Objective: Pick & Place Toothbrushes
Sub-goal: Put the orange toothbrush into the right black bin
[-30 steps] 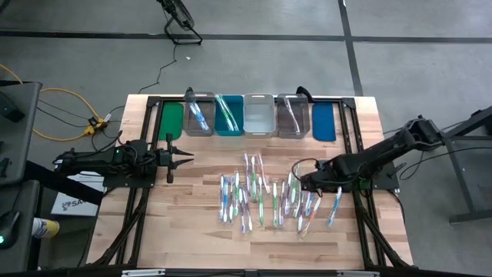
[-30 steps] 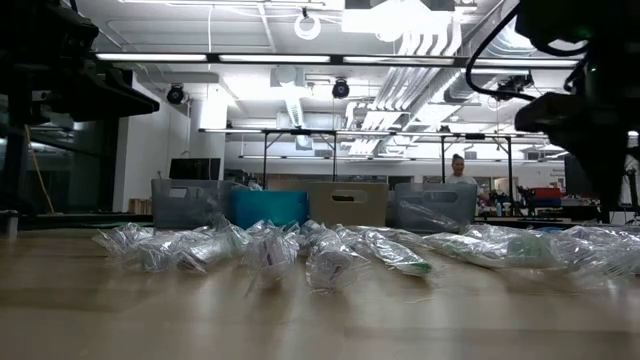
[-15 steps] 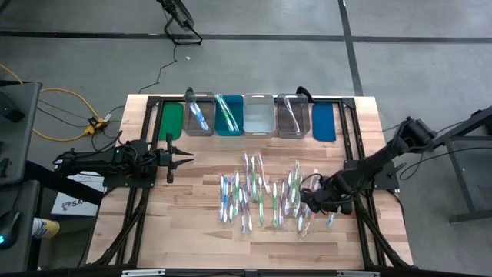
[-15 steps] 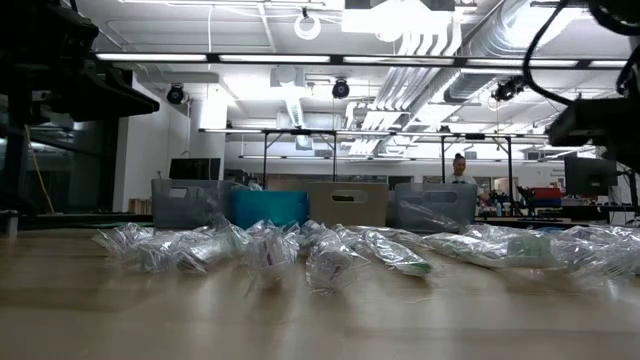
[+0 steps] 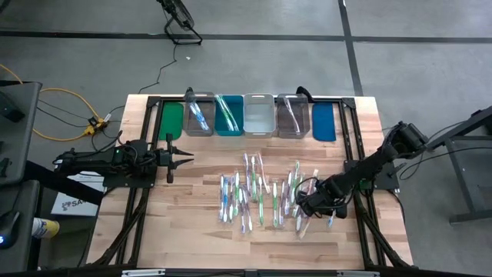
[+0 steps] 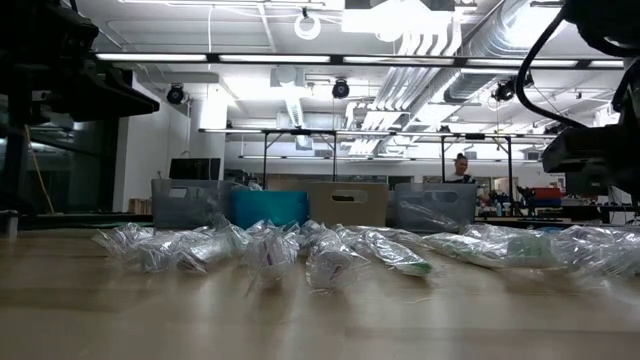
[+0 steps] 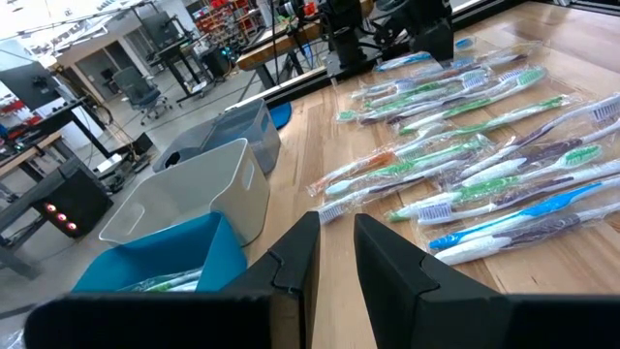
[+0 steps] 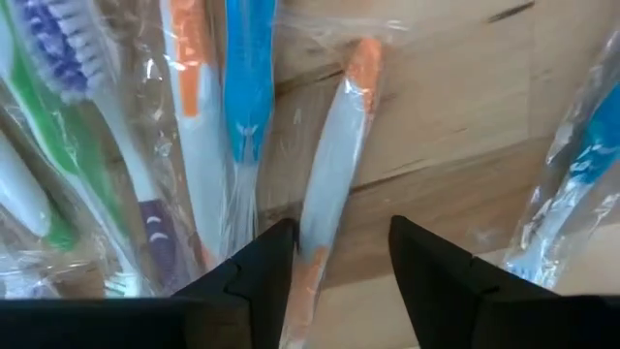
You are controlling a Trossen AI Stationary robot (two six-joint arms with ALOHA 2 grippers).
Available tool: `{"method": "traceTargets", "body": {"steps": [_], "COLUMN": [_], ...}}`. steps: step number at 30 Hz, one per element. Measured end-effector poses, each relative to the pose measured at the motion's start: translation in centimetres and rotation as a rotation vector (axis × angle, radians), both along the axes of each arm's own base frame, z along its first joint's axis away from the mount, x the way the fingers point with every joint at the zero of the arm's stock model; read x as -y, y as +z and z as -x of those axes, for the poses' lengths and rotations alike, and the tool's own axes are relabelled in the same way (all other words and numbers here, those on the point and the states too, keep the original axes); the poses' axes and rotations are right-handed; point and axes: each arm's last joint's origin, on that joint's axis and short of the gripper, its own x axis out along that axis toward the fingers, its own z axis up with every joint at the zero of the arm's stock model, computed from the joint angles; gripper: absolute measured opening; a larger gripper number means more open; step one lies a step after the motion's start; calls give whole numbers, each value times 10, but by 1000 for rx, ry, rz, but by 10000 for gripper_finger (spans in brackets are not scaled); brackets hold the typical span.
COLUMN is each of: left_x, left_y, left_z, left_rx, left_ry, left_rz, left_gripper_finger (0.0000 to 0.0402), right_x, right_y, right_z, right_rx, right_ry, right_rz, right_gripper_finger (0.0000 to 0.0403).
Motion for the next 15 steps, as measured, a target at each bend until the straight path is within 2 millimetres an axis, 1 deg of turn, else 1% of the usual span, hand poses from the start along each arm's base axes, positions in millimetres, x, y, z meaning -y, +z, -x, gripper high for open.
{"method": "traceTargets", "body": {"steps": [3,9,10,15], "left_x": [0,0,0,0], "left_y": [0,0,0,0], "left_z": [0,0,0,0], "left_rx": [0,0,0,0], "left_ry": [0,0,0,0], "left_rz": [0,0,0,0], "left_gripper_finger": [65,65,65,65], "right_x": [1,1,1,1], "right_y": [1,1,1,11], "right_z": [1,3,3,7], "right_rx": [-11,-19,-16,38], "right_ry": [3,45,60,137], "right_rz": [-4,-8,-12,-30], "right_gripper_finger": [127,30,20,23]}}
